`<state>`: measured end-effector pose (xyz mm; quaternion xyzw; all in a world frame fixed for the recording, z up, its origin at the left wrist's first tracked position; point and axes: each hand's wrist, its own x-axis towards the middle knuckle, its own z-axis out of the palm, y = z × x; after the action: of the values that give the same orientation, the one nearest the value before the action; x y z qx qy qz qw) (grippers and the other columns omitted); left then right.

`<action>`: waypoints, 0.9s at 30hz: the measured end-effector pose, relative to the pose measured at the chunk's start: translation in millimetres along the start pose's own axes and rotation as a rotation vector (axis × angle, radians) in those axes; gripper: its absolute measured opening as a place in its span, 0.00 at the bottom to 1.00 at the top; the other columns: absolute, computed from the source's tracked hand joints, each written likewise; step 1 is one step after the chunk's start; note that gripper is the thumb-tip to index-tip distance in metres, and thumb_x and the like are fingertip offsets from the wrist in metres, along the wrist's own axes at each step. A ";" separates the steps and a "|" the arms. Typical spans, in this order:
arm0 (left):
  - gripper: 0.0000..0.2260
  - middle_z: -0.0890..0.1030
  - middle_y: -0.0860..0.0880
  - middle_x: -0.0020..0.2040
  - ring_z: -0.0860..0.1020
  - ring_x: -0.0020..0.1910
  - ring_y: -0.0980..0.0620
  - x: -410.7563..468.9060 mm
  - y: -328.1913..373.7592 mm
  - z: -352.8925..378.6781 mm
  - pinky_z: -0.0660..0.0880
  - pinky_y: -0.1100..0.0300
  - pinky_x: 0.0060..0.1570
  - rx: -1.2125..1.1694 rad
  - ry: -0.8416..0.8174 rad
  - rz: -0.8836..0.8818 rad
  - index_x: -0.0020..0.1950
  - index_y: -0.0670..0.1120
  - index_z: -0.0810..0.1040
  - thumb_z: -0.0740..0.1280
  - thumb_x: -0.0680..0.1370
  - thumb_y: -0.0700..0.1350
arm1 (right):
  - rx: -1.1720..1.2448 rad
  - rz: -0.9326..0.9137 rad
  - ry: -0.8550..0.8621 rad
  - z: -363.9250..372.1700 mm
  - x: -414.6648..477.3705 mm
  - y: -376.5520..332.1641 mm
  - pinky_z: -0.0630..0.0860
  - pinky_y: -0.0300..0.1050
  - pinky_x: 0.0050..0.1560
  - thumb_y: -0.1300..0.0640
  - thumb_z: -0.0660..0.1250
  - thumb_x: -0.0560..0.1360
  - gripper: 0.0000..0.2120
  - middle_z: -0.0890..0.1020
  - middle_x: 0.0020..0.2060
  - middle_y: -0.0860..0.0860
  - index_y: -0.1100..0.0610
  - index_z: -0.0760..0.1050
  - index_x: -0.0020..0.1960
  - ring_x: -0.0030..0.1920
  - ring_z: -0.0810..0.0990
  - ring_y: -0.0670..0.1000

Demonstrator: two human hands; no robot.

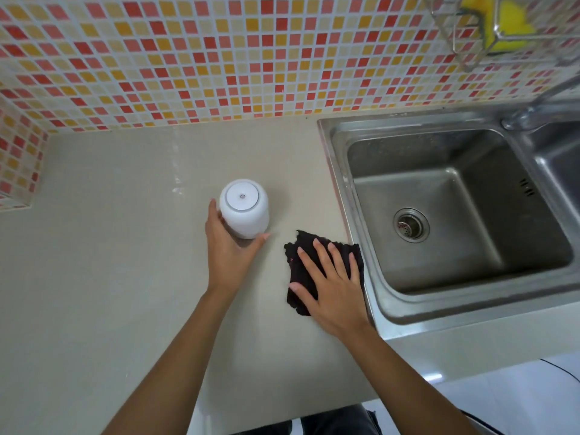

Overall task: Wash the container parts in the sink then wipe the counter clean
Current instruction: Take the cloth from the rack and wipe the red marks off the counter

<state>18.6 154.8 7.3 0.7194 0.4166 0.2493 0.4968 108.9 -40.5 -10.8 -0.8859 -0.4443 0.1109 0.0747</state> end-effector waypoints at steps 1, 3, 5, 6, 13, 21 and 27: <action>0.42 0.68 0.48 0.68 0.70 0.67 0.50 -10.8 -0.7 2.2 0.70 0.46 0.66 0.029 0.047 -0.044 0.75 0.46 0.58 0.78 0.68 0.51 | 0.065 -0.004 0.019 -1.6 0.9 0.9 0.46 0.57 0.75 0.36 0.43 0.80 0.27 0.55 0.78 0.46 0.41 0.54 0.77 0.77 0.50 0.49; 0.30 0.71 0.46 0.62 0.72 0.59 0.49 -38.2 0.8 8.7 0.72 0.47 0.62 0.101 0.138 -0.082 0.72 0.43 0.63 0.72 0.74 0.45 | 0.255 0.044 0.135 -5.3 1.0 7.1 0.54 0.53 0.75 0.44 0.49 0.82 0.22 0.62 0.75 0.48 0.46 0.64 0.74 0.74 0.59 0.50; 0.20 0.74 0.48 0.56 0.74 0.53 0.50 -60.7 5.9 19.0 0.74 0.50 0.57 0.140 0.096 -0.078 0.67 0.44 0.68 0.68 0.77 0.43 | 0.298 0.168 0.298 -9.3 -0.8 19.3 0.66 0.54 0.68 0.53 0.60 0.80 0.19 0.67 0.71 0.52 0.52 0.69 0.70 0.68 0.68 0.54; 0.18 0.75 0.48 0.55 0.75 0.53 0.50 -66.9 9.1 25.8 0.74 0.53 0.57 0.147 0.041 -0.084 0.66 0.45 0.70 0.67 0.77 0.44 | 0.268 0.250 0.332 -11.8 -2.3 25.3 0.69 0.54 0.65 0.55 0.63 0.78 0.20 0.68 0.69 0.53 0.53 0.69 0.70 0.65 0.69 0.56; 0.22 0.76 0.45 0.58 0.76 0.56 0.47 -53.1 35.5 75.3 0.72 0.58 0.55 0.296 -0.140 -0.180 0.64 0.42 0.71 0.69 0.76 0.52 | 0.328 0.500 0.268 -23.0 -9.0 43.7 0.69 0.48 0.57 0.43 0.70 0.73 0.21 0.77 0.53 0.52 0.55 0.76 0.60 0.54 0.72 0.52; 0.14 0.80 0.42 0.56 0.78 0.53 0.45 -35.5 47.8 81.0 0.74 0.55 0.58 0.468 -0.384 -0.194 0.60 0.42 0.79 0.68 0.78 0.47 | 0.659 0.512 0.206 -51.1 -6.4 42.2 0.64 0.31 0.33 0.52 0.63 0.80 0.07 0.75 0.35 0.45 0.52 0.69 0.44 0.37 0.74 0.45; 0.11 0.78 0.47 0.50 0.75 0.48 0.50 -29.9 95.9 91.0 0.68 0.62 0.47 0.341 -0.425 -0.086 0.58 0.41 0.76 0.67 0.79 0.46 | 0.862 0.537 0.284 -89.5 -7.3 71.2 0.67 0.28 0.35 0.57 0.65 0.78 0.07 0.77 0.38 0.50 0.57 0.69 0.45 0.38 0.75 0.47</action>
<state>106.8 68.1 62.6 0.8105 0.3692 -0.0021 0.4548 183.0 -91.7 60.0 -0.8637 -0.1014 0.1776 0.4606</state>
